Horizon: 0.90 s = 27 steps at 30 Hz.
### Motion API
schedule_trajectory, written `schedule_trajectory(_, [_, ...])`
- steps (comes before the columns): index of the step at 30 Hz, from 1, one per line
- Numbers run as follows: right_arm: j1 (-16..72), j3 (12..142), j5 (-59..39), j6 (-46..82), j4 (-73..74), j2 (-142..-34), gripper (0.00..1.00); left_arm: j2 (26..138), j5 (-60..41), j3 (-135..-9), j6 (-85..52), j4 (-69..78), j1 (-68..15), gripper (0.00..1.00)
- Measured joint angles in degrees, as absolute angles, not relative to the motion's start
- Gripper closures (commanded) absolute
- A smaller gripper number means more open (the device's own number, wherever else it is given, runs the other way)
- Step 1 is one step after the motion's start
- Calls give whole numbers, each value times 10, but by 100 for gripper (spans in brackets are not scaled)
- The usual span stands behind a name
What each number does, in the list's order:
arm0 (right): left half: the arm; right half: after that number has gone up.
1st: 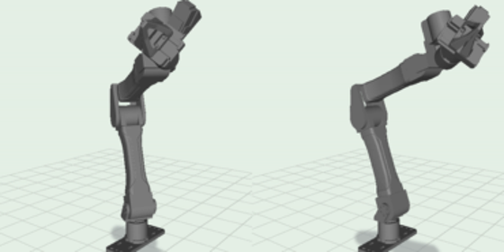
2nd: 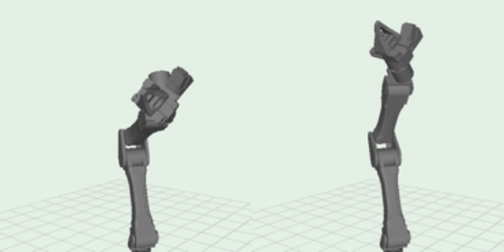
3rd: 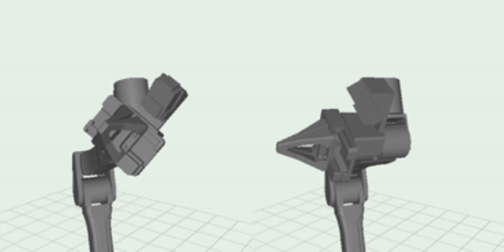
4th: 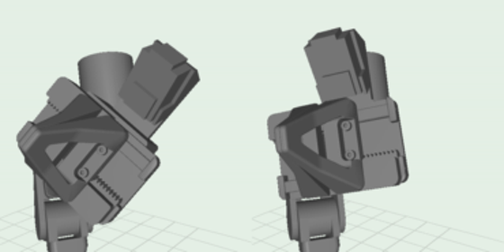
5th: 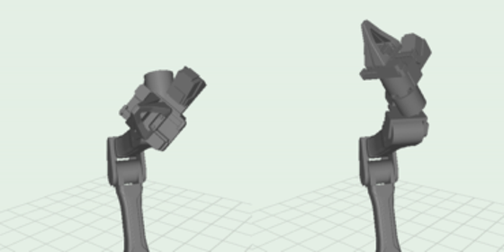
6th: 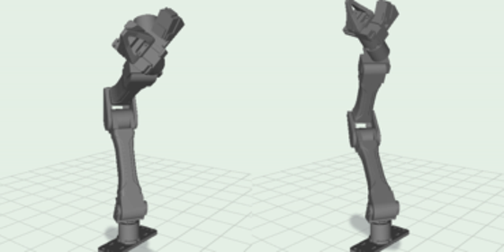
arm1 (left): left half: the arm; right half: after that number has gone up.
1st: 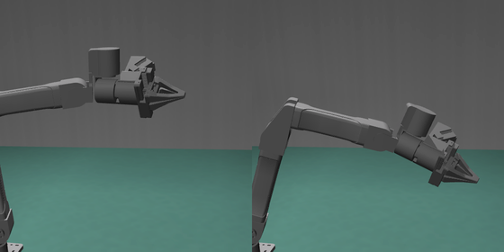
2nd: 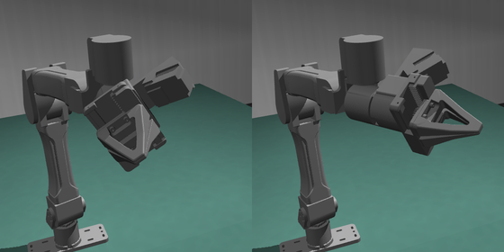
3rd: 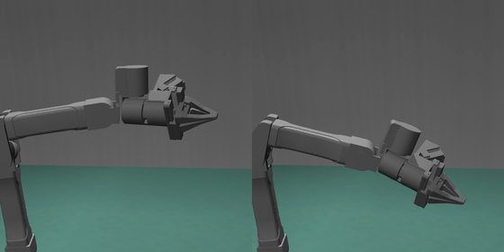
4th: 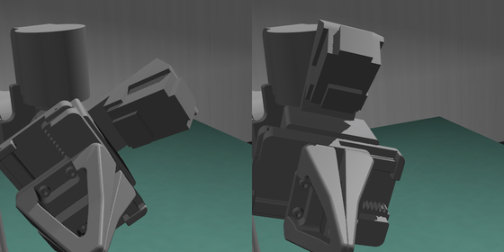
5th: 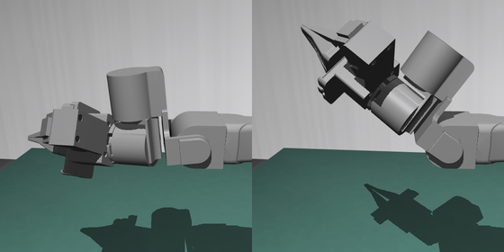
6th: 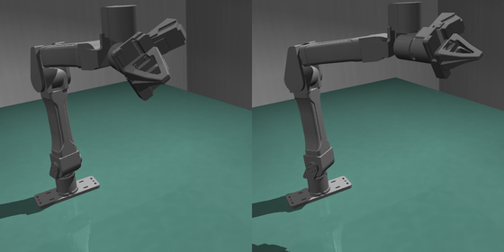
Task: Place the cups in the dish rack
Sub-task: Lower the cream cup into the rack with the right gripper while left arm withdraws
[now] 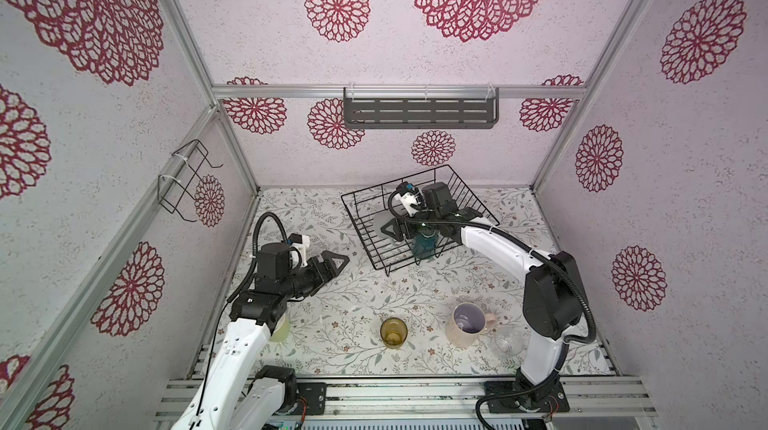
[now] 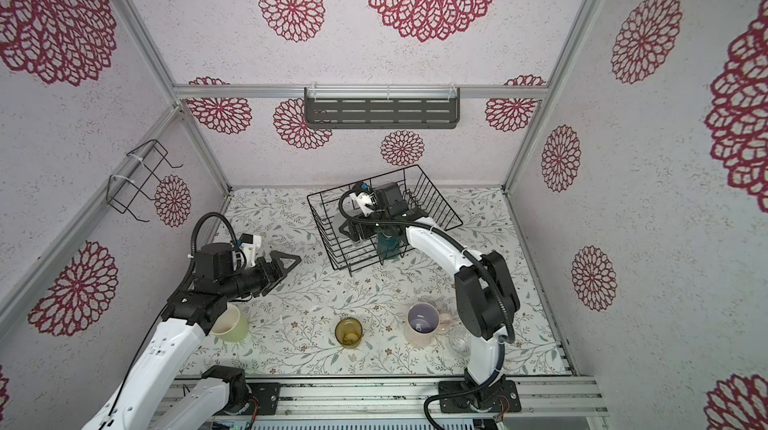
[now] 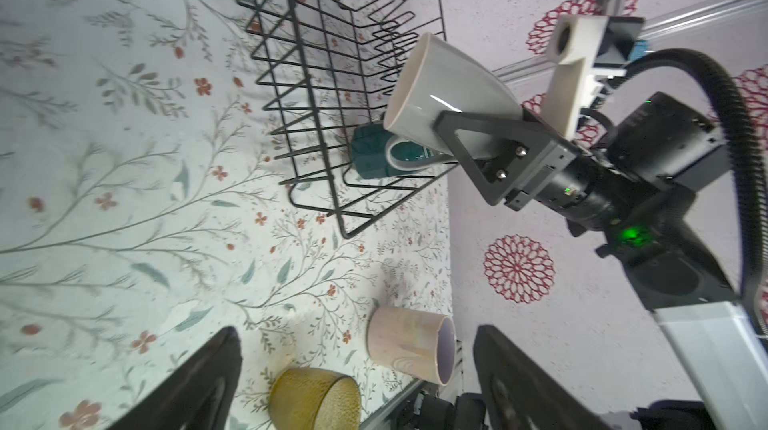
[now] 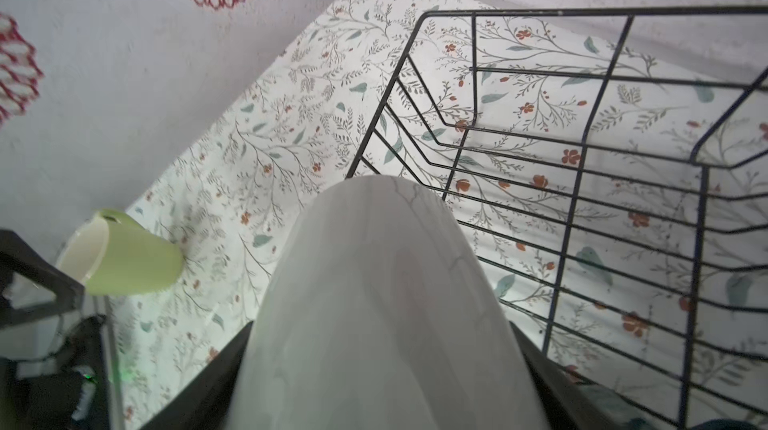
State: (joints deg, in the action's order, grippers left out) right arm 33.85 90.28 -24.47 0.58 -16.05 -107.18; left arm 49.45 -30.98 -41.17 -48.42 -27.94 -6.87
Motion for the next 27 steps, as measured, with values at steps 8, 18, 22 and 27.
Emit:
schedule_trajectory(8, [391, 1096, -140, -182, -354, -1211, 52, 455, -179, -445, -470, -440, -38, 2])
schedule_trajectory(18, [404, 1188, -72, -251, -513, -1301, 50, 369, 15, -475, -498, -585, -24, 3])
schedule_trajectory(22, [404, 1207, -69, -255, -547, -1301, 49, 346, 56, -488, -516, -613, -19, 3])
schedule_trajectory(27, [404, 1215, -60, -258, -571, -1301, 49, 340, 84, -488, -544, -642, -11, 3])
